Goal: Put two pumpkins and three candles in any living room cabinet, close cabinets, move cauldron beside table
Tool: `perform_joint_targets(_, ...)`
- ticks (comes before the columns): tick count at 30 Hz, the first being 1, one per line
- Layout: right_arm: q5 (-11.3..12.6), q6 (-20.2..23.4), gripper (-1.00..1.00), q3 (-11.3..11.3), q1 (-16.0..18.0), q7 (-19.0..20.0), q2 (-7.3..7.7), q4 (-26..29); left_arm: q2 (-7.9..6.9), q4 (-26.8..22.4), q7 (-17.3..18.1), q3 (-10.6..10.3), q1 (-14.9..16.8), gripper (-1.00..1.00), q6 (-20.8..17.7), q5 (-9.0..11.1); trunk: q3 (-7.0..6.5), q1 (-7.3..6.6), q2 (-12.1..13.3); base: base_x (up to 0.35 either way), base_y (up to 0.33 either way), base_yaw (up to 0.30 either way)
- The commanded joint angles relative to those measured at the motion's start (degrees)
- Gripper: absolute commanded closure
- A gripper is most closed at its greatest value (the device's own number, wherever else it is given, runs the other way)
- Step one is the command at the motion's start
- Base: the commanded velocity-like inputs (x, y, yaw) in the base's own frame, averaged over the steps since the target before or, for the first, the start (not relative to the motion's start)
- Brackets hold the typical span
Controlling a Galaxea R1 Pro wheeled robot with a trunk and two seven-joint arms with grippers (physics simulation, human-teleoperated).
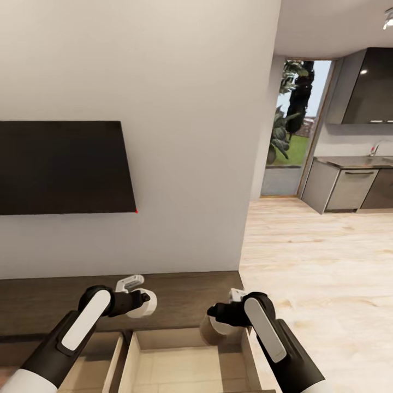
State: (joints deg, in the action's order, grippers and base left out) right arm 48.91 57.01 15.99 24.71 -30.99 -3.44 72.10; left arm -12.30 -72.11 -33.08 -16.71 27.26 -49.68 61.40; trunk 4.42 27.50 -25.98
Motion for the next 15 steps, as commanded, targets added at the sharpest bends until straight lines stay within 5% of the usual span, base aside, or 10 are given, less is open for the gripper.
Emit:
perform_joint_targets(1,0.5,0.0,1.0,0.1,0.1,-0.6,-0.32,-0.3,0.04,0.0,-0.7,-0.4,0.1,1.0,0.0,0.5,0.31,0.26,-0.6,0.0,0.0,0.0)
perform_joint_targets(6,0.5,0.0,1.0,0.6,0.1,-1.0,-1.61,-2.3,1.54,0.4,-4.2,-2.1,0.1,1.0,0.1,0.5,1.21,1.36,-2.6,0.0,0.0,0.0)
perform_joint_targets(11,0.0,-0.6,1.0,4.7,0.3,-4.5,-1.96,-4.8,6.53,1.2,-14.7,-2.6,0.1,1.0,0.1,0.6,2.1,2.46,-4.6,0.0,0.0,0.0)
perform_joint_targets(15,0.0,-2.2,1.0,5.4,0.4,-5.6,-1.99,-5.2,8.93,4.5,-17.8,-3.0,0.1,1.0,0.1,0.5,2.82,3.33,-6.2,0.0,0.0,0.0)
